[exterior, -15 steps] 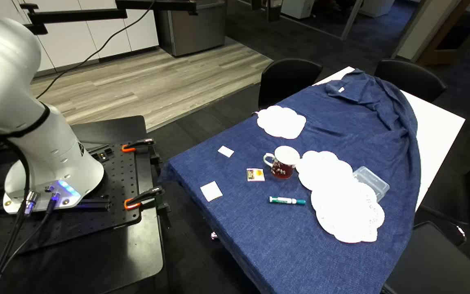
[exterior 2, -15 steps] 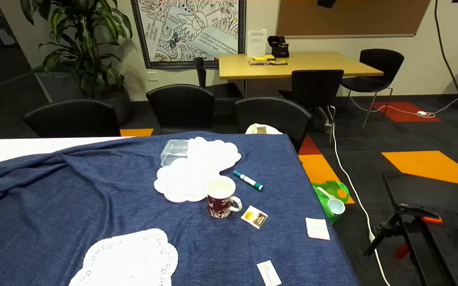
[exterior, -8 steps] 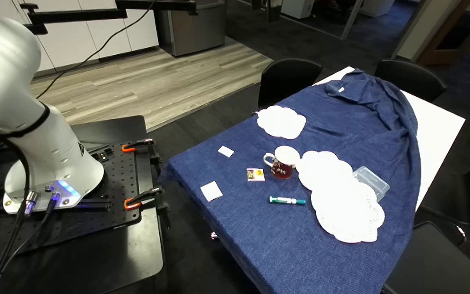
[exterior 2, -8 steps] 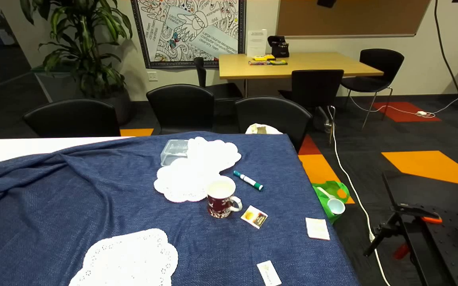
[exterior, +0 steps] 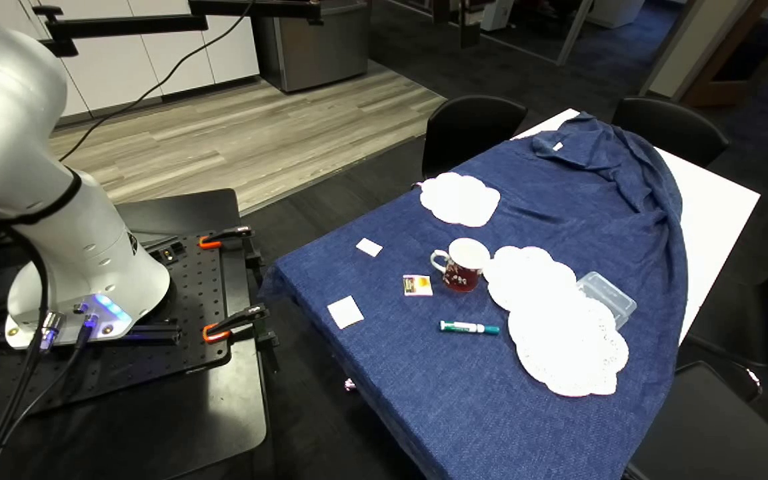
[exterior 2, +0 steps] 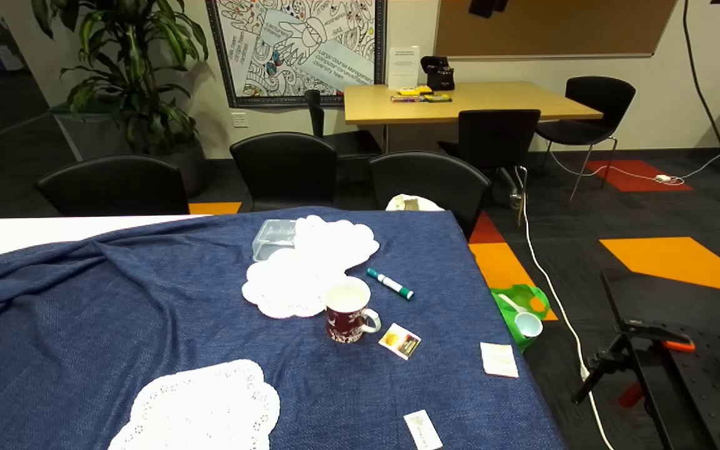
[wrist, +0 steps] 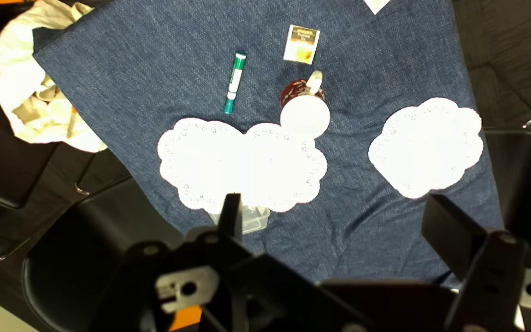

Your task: Put the blue marker inside the maroon mug

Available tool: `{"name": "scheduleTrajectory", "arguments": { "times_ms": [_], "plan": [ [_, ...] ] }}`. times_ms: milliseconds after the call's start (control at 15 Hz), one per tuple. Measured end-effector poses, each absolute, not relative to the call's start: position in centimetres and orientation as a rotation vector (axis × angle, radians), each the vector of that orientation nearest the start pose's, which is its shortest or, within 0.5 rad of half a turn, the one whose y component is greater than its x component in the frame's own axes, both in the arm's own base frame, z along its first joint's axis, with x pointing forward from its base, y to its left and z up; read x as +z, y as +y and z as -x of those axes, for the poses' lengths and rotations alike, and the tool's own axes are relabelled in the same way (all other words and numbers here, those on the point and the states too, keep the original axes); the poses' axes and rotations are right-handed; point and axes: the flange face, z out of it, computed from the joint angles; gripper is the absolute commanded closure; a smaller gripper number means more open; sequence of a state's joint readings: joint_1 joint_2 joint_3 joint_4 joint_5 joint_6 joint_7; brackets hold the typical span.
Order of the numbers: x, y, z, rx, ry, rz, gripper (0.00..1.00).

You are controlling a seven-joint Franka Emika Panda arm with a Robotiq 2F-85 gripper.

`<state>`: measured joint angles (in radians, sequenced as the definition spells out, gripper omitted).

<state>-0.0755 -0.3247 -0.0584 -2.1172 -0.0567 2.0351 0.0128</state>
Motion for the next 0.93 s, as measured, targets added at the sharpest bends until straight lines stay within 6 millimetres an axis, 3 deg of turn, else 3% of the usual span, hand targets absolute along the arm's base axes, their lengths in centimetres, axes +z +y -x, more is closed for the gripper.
{"name": "scheduleTrajectory", "arguments": {
  "times_ms": [267,600,933],
  "plan": [
    [54.8,-9.1,-50.3,-0.365,0.262,3.158,0.0],
    [50.4,-10.9,-53.6,-0.339,0.401,3.149,0.0],
    [45.4,-13.3,-55.3,-0.247,0.534,3.142,0.0]
  ]
}}
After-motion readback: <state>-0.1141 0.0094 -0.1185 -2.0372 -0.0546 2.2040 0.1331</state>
